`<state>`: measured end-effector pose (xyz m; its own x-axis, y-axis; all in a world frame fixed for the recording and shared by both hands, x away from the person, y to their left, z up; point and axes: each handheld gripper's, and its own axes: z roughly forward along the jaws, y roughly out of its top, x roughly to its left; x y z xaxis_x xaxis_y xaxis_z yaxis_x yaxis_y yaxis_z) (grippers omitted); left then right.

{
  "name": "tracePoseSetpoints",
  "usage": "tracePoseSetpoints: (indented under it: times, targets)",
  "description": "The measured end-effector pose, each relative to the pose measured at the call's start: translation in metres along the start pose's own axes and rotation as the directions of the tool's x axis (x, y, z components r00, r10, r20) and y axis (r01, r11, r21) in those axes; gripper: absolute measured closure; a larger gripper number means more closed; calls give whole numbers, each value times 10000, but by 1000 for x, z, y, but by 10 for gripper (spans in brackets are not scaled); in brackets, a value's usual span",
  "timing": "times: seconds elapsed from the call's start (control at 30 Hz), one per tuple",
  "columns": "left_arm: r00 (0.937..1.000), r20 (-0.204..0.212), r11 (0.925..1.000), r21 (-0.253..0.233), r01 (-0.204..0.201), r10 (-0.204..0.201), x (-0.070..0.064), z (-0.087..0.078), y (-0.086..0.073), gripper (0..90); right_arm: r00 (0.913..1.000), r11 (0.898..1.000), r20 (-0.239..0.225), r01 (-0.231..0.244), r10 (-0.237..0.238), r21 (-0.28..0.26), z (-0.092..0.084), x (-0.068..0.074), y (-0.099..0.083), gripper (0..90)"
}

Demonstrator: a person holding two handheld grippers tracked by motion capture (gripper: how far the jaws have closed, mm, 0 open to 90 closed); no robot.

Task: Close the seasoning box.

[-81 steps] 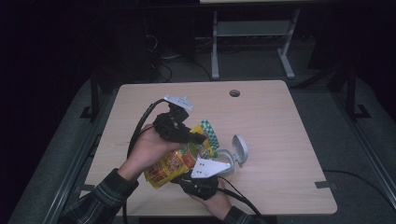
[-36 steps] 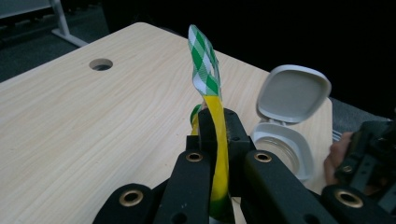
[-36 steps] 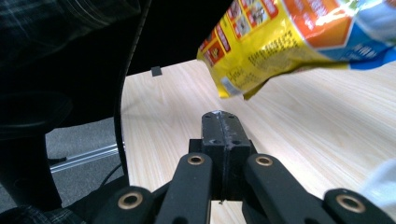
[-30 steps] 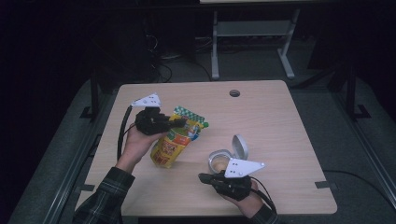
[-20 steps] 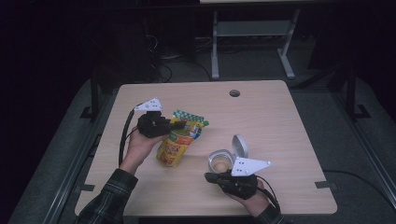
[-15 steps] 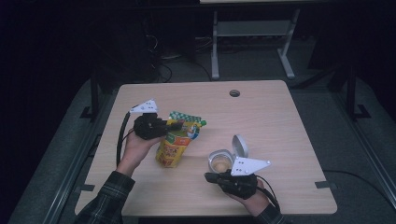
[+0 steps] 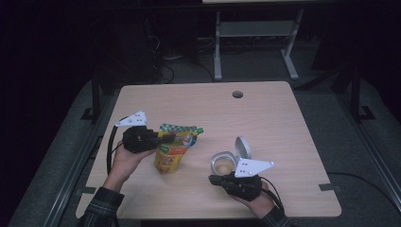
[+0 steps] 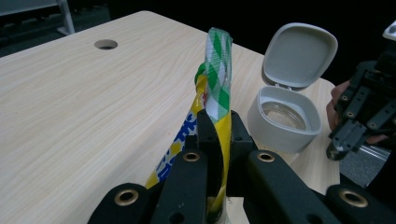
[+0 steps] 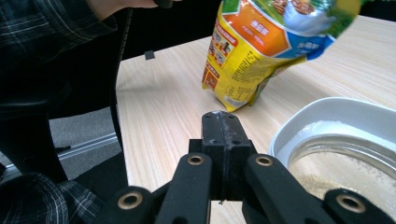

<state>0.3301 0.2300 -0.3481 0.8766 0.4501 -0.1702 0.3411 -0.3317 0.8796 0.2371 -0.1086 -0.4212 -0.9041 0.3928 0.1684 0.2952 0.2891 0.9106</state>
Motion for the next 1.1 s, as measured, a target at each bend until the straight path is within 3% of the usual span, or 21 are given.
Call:
tracePoseSetpoints:
  times: [0.2,0.6,0.8,1.1]
  targets:
    - [9996,-245,9999,10,-153,153,-8,-13,-10,877,10000,10000,32,-25,25,6,-2,0,-2,900]
    - [9975,-668,9969,-766,169,-221,-13,-44,-41,872,9999,9997,81,101,-103,214,0,0,-2,900]
    - [9960,-848,9960,-863,221,-294,-14,-56,-53,867,9999,9998,142,20,-24,218,-3,-1,-2,900]
    - [9949,-931,9949,-959,307,-397,-16,-66,-68,791,9994,9996,310,-133,126,251,-13,-2,-3,900]
